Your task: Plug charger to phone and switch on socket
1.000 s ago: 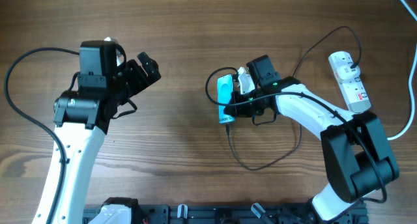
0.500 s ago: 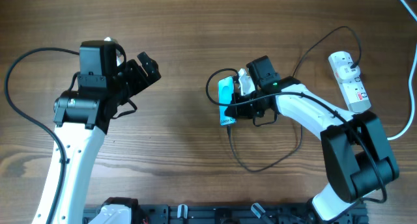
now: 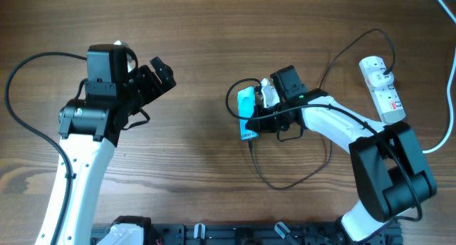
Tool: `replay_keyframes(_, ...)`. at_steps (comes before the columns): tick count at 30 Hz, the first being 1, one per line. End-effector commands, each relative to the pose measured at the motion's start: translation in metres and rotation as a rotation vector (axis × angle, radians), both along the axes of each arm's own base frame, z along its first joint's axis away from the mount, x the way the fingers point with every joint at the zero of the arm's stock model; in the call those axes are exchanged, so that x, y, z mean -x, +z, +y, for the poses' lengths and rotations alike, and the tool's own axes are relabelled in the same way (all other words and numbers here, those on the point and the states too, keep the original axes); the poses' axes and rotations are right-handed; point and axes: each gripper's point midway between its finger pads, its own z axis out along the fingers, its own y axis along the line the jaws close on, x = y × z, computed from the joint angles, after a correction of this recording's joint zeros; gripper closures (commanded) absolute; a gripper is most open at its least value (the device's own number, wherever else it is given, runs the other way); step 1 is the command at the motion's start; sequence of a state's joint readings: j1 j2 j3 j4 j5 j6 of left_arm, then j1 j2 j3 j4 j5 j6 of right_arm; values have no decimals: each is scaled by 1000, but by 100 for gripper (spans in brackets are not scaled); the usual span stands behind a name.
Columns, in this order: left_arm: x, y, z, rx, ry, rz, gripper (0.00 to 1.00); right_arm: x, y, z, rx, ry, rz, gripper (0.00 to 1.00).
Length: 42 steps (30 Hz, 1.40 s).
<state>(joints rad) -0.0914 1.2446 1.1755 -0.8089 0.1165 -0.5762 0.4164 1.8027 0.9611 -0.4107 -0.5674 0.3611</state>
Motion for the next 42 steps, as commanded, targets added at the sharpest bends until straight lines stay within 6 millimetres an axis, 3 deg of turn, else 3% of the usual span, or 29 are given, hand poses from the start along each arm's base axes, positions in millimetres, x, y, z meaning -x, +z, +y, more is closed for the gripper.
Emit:
replay_keyframes(1,0,1,4,-25,-4,-9,0,6,-10,-3,26,14,6,96)
replay_keyframes(12,0,1,4,-25,-4,-9,0,8,-10,-3,21,-87,88,95)
replay_keyframes(17,0,1,4,-25,-4,-9,0,14,-1,8,-56,-81,140,95)
replay_keyframes(29,0,1,4,-25,-4,-9,0,10,-13,-7,44,-92,99,92)
replay_keyframes(42,0,1,4,-25,-4,-9,0,10,-16,-11,71,-100,96,96)
